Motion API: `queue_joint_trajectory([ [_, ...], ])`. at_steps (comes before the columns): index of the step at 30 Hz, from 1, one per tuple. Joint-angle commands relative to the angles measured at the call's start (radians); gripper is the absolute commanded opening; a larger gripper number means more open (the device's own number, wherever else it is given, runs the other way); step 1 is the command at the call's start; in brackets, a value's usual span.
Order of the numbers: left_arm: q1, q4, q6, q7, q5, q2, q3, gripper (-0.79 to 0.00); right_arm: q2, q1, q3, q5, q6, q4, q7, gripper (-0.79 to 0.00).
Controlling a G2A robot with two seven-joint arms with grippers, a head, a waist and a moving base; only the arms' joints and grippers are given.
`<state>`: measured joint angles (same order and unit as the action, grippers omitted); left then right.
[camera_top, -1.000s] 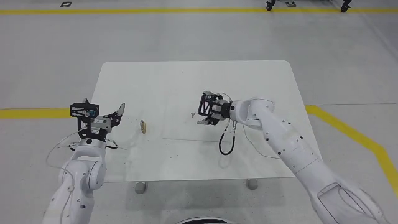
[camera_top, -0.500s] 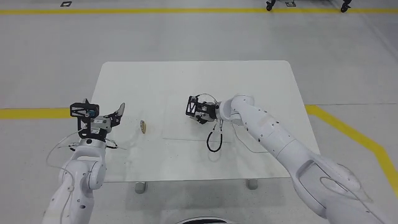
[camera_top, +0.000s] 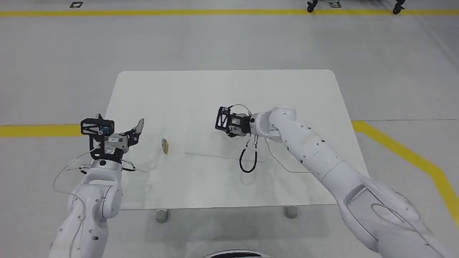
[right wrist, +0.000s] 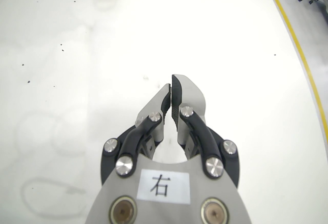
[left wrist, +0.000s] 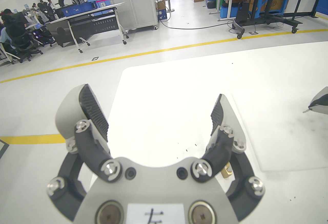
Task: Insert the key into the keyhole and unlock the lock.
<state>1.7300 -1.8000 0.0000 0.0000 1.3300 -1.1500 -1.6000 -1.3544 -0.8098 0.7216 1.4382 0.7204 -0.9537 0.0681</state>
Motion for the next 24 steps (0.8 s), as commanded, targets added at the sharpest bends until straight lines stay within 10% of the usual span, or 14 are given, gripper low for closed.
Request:
queue_joint_trajectory([
  [1,0.000,0.000,0.000,0.000,0.000,0.000,0.000,0.000,0.023,-0.028,0.036,0.027,0.010,-0.054,-0.023,-0.785],
  [13,0.000,0.000,0.000,0.000,0.000,0.000,0.000,0.000,0.197,-0.375,0.450,0.150,0.113,-0.420,-0.297,-0.785],
  [24,-0.002,-0.008,-0.007,0.003,-0.022,-0.001,0.004,0.000,0.200,-0.383,0.458,0.153,0.111,-0.427,-0.298,-0.785],
])
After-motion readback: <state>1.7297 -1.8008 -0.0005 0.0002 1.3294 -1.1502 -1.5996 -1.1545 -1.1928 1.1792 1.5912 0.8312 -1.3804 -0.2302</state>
